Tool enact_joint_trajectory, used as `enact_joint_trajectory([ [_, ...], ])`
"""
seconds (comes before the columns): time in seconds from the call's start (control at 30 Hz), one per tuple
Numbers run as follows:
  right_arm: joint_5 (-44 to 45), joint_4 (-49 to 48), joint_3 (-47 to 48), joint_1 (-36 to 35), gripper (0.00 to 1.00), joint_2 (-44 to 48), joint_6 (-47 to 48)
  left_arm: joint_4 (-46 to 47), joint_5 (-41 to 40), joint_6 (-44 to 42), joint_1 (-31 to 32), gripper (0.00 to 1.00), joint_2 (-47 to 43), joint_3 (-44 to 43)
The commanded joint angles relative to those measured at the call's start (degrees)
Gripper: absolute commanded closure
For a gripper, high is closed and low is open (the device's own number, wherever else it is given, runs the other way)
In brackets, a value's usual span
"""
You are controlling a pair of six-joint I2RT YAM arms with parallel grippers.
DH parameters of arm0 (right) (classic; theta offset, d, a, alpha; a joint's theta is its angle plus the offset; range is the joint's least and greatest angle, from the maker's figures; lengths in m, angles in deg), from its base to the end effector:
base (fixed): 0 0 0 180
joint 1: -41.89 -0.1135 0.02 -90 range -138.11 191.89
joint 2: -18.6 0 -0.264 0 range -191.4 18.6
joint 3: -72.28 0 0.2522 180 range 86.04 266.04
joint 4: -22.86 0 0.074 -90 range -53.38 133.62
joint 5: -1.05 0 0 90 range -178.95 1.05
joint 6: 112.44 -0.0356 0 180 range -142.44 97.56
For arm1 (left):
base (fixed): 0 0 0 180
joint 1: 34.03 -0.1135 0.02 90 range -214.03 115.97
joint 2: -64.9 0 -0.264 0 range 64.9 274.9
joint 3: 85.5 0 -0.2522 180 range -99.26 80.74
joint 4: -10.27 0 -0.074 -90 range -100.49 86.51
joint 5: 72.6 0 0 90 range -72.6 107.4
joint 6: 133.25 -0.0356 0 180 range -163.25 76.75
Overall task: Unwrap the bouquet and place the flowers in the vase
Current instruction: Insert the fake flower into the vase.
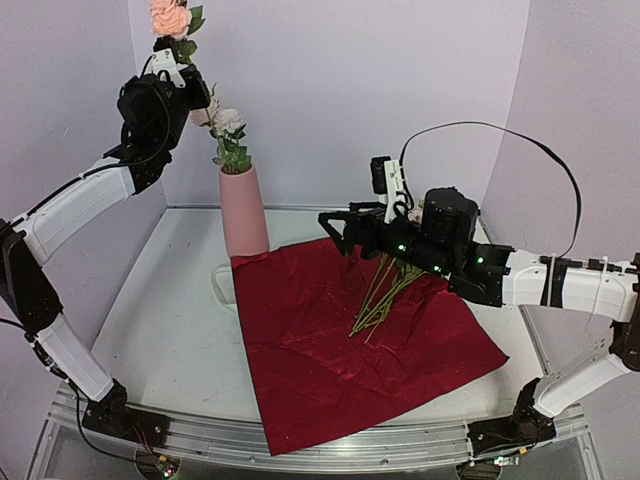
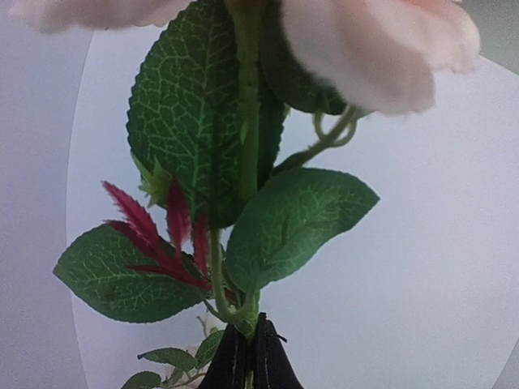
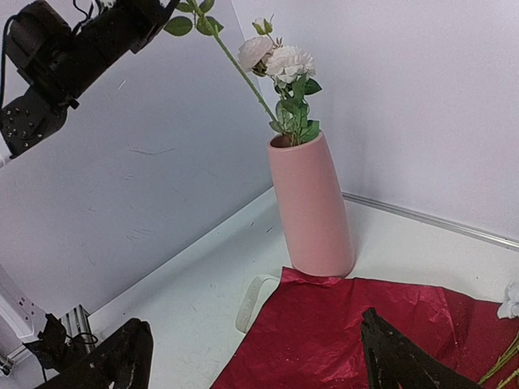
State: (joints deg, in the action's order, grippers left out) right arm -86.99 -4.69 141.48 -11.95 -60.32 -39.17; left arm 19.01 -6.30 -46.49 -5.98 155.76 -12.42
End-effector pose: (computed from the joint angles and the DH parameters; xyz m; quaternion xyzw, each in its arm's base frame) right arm 0.1911 0.2594 0.3636 -0.1743 0.5627 0.4585 0.6654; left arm 0.3272 -0.1581 0.4920 -0.0244 0.5544 -0.0691 0.8290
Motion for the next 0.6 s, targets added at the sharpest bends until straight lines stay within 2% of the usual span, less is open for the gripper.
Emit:
enact_joint_trajectory([
  [0.0, 1.0, -1.8, 0.1, -0.3, 0.11, 1.8, 0.3, 0.8, 0.3, 4.8, -1.2, 1.00, 0.9, 3.3],
  [0.47, 1.6, -1.8, -2.0, -0.4, 0.11, 3.1, -0.4, 0.7, 0.2, 16.1, -2.0, 1.00, 1.7, 17.2],
  [0.53, 1.5, -1.8, -2.0, -0.4, 0.11, 3.0, -0.6, 0.6, 1.0, 17.0, -2.0, 0.96, 2.5, 18.3],
  [0.57, 1.3, -1.8, -2.0, -0.4, 0.11, 2.9, -0.7, 0.6, 1.6, 17.2, -2.0, 0.90, 3.1, 18.7],
])
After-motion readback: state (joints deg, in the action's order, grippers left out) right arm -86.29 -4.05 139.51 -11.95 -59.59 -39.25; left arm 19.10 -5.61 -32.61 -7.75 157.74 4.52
